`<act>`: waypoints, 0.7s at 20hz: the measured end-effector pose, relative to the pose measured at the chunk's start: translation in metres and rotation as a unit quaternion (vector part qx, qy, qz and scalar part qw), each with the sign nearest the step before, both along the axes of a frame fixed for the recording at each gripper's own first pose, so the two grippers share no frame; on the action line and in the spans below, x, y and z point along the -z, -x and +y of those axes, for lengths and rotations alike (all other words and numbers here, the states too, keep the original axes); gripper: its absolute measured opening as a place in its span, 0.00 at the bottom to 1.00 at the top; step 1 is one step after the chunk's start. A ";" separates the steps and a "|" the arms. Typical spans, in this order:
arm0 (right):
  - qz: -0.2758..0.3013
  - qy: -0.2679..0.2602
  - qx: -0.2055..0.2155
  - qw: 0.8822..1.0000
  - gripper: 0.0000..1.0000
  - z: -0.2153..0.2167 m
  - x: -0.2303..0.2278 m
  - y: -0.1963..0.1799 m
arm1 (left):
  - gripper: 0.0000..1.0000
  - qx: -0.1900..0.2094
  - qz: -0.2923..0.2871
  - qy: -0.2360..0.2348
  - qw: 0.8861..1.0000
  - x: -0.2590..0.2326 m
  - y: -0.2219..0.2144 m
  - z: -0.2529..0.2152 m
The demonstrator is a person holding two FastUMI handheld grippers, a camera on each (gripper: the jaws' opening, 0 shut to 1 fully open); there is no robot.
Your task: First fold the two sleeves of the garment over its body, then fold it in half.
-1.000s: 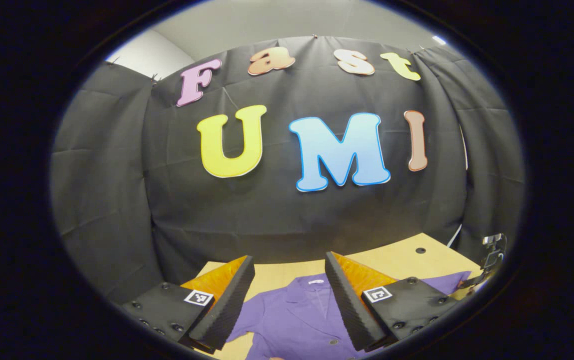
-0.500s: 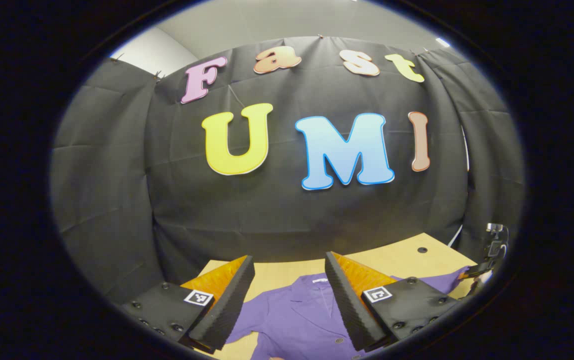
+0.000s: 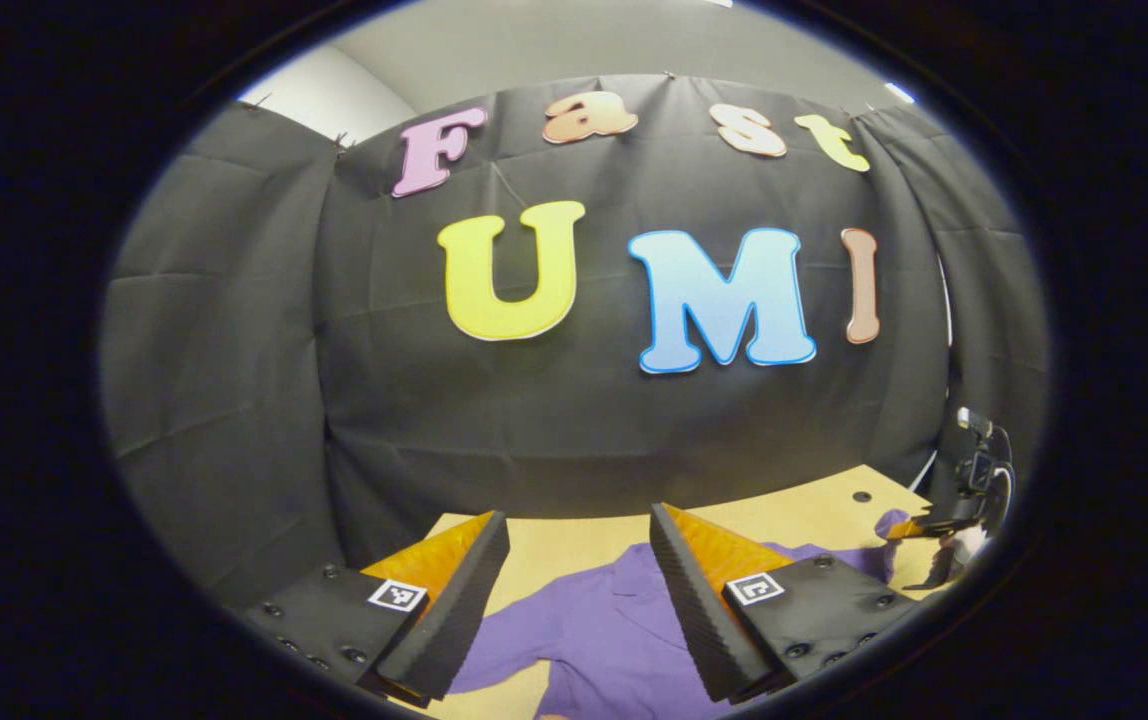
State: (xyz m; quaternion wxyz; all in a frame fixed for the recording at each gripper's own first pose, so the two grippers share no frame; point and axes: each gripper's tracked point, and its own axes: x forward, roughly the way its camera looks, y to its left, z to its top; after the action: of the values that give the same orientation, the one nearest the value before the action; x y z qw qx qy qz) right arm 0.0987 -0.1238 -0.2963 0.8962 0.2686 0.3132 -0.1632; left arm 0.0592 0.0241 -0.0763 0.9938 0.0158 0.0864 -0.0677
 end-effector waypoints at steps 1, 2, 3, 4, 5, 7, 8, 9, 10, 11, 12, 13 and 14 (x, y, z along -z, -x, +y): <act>-0.008 -0.004 -0.012 1.000 0.01 0.019 -0.008 -0.009 | 0.94 -0.004 0.002 -0.001 1.000 0.003 0.002 0.011; -0.015 -0.008 -0.024 1.000 0.01 0.038 -0.014 -0.017 | 0.94 -0.010 0.003 -0.002 1.000 0.006 0.004 0.022; -0.021 -0.011 -0.037 0.999 0.01 0.056 -0.020 -0.024 | 0.94 -0.016 0.005 -0.003 1.000 0.009 0.005 0.035; -0.025 -0.012 -0.050 0.998 0.01 0.075 -0.026 -0.028 | 0.94 -0.023 0.006 -0.004 1.000 0.013 0.007 0.048; -0.028 -0.012 -0.065 0.997 0.01 0.093 -0.031 -0.034 | 0.94 -0.031 0.008 -0.006 0.999 0.015 0.009 0.062; -0.033 -0.014 -0.094 0.995 0.01 0.129 -0.038 -0.042 | 0.94 -0.046 0.012 -0.006 0.999 0.021 0.014 0.086; -0.035 -0.015 -0.106 0.994 0.01 0.148 -0.040 -0.047 | 0.94 -0.054 0.015 -0.006 0.998 0.025 0.018 0.099; -0.036 -0.017 -0.119 0.992 0.01 0.167 -0.042 -0.051 | 0.95 -0.062 0.017 -0.007 0.998 0.027 0.021 0.111; -0.036 -0.020 -0.132 0.990 0.01 0.188 -0.043 -0.057 | 0.94 -0.070 0.019 -0.009 0.997 0.031 0.024 0.124; -0.036 -0.022 -0.145 0.988 0.01 0.207 -0.044 -0.060 | 0.94 -0.079 0.021 -0.011 0.997 0.034 0.027 0.136; -0.035 -0.024 -0.159 0.986 0.01 0.224 -0.043 -0.061 | 0.94 -0.088 0.024 -0.012 0.996 0.038 0.029 0.149; -0.034 -0.025 -0.172 0.984 0.01 0.242 -0.044 -0.063 | 0.94 -0.096 0.027 -0.012 0.995 0.041 0.032 0.160; -0.033 -0.026 -0.187 0.981 0.01 0.259 -0.043 -0.060 | 0.94 -0.105 0.030 -0.010 0.994 0.046 0.035 0.171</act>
State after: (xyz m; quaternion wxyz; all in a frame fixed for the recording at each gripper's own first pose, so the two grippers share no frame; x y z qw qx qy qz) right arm 0.1582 0.1353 -0.2537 0.9133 0.2338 0.3326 0.0249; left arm 0.0241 0.1954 -0.1219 0.9921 0.0150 0.1184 0.0375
